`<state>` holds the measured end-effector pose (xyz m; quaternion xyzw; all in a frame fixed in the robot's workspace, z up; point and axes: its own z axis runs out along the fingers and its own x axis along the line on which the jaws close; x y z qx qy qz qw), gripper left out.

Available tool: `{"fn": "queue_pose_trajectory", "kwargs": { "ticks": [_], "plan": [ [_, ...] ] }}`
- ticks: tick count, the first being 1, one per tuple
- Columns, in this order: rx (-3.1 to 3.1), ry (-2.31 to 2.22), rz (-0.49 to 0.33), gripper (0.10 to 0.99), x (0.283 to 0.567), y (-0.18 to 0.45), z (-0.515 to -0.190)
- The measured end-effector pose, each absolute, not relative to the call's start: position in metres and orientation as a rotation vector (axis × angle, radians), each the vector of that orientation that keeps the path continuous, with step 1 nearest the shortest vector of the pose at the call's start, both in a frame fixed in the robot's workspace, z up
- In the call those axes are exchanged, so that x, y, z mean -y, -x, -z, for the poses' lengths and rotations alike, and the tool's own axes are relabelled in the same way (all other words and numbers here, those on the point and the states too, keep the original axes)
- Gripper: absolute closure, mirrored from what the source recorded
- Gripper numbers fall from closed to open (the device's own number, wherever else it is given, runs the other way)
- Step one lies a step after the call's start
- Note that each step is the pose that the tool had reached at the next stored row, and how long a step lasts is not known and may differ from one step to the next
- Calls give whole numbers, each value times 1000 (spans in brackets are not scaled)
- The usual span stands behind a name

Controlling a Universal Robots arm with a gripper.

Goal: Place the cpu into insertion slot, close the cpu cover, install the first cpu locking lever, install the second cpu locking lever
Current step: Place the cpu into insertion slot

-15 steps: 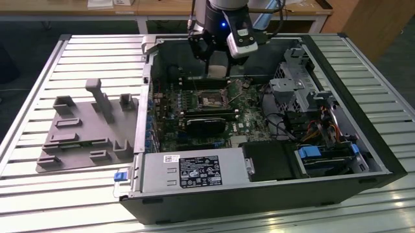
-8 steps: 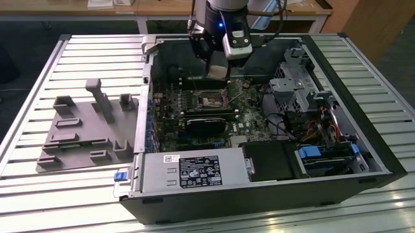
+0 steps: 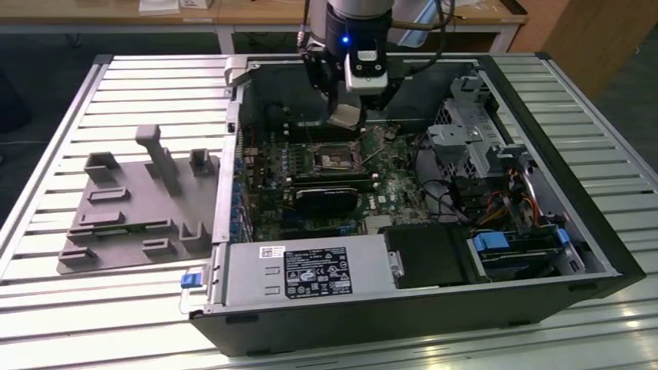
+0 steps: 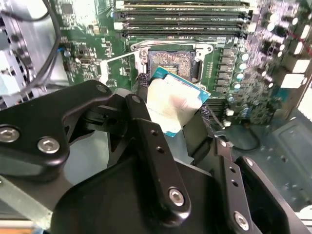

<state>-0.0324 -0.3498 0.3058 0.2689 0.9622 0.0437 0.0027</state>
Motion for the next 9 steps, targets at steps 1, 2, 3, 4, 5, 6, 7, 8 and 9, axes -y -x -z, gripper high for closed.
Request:
{"fn": "queue_pose_trajectory", "kwargs": {
  "ticks": [1,2,3,4,5,6,7,8,9],
  "plan": [
    [-3009,-871,-137,549,350,32,-306],
    [-3000,-898,-137,549,350,32,-305],
    [-2991,-924,-137,549,350,32,-305],
    [-2981,-953,-136,549,350,32,-305],
    [-2972,-979,-136,549,350,32,-305],
    [-2962,-1006,-136,549,350,32,-304],
    [-2952,-1032,-136,549,350,32,-304],
    [-2942,-1058,-136,549,350,32,-304],
    [-2932,-1085,-135,549,350,32,-303]
  ]
}}
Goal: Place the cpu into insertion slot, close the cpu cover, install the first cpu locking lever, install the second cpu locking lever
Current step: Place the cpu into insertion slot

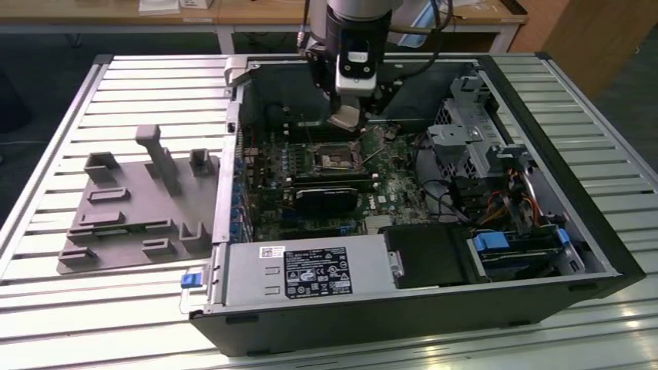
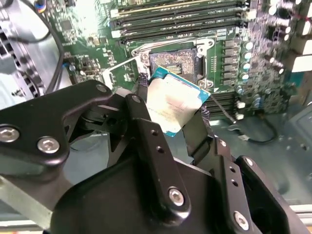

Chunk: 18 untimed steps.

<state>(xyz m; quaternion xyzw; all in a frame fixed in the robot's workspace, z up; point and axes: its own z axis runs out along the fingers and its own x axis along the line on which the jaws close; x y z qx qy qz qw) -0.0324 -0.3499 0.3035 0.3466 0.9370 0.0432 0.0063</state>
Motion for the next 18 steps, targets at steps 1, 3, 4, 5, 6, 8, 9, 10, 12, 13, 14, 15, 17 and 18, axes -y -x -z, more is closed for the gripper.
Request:
{"fn": "queue_pose_trajectory", "kwargs": {
  "ticks": [1,3,4,5,6,8,9,10,12,13,14,15,17,18],
  "plan": [
    [-2920,-1113,-135,549,350,32,-303],
    [-2899,-1165,-134,549,350,32,-302],
    [-2887,-1190,-134,549,350,32,-302],
    [-2876,-1216,-134,549,350,32,-302],
    [-2864,-1241,-134,549,350,32,-301],
    [-2840,-1292,-133,549,350,32,-301],
    [-2827,-1317,-133,549,350,32,-300],
    [-2814,-1345,-132,549,350,32,-300],
    [-2788,-1394,-131,549,350,32,-299],
    [-2774,-1419,-131,549,350,32,-299],
    [-2761,-1444,-131,549,350,32,-298],
    [-2747,-1468,-130,549,350,32,-298],
    [-2719,-1516,-130,549,350,32,-297],
    [-2704,-1541,-129,549,350,32,-296]
  ]
}}
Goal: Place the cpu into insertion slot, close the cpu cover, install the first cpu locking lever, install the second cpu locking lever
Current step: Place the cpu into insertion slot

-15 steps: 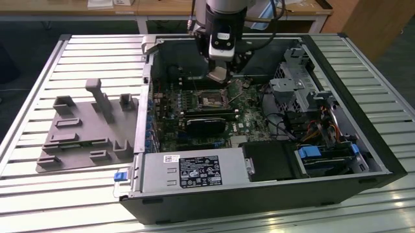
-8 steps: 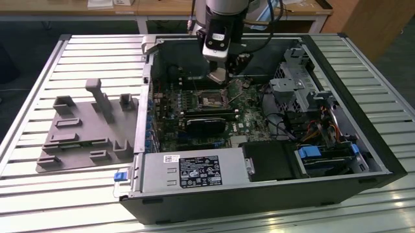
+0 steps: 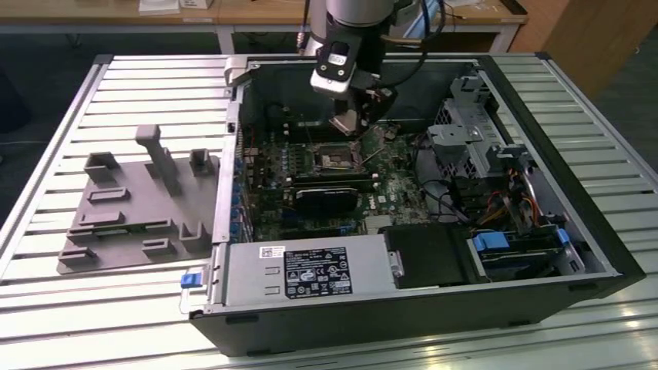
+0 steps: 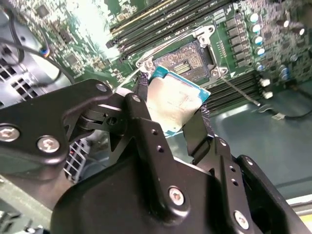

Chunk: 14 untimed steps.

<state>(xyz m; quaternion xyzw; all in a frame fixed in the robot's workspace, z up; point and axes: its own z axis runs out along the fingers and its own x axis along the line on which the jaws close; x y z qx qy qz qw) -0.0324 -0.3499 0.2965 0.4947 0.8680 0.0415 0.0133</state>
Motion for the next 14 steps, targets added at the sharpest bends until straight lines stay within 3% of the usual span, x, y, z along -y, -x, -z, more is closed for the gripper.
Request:
{"fn": "queue_pose_trajectory", "kwargs": {
  "ticks": [14],
  "plan": [
    [-2478,-1867,-122,549,350,32,-288]
  ]
}}
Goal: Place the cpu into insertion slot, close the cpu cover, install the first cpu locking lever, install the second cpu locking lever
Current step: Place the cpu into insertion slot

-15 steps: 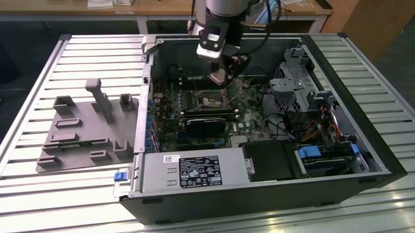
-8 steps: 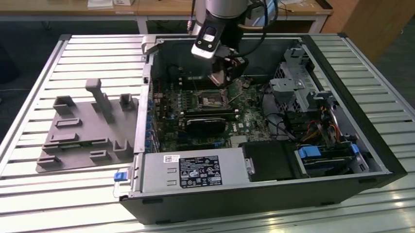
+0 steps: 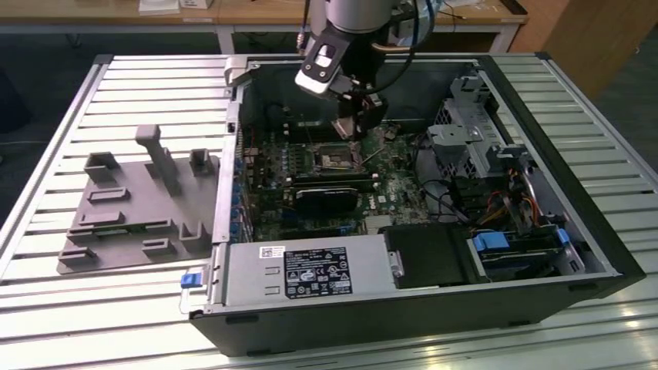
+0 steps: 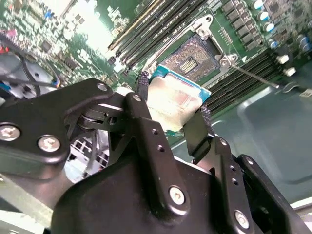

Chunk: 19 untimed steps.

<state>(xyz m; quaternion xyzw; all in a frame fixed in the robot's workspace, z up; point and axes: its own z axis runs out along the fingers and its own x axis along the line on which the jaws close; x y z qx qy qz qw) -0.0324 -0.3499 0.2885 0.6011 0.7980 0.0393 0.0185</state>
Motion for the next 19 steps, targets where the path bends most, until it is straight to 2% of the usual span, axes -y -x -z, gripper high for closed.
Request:
{"fn": "queue_pose_trajectory", "kwargs": {
  "ticks": [19],
  "plan": [
    [-2211,-2159,-116,549,349,43,-268]
  ]
}}
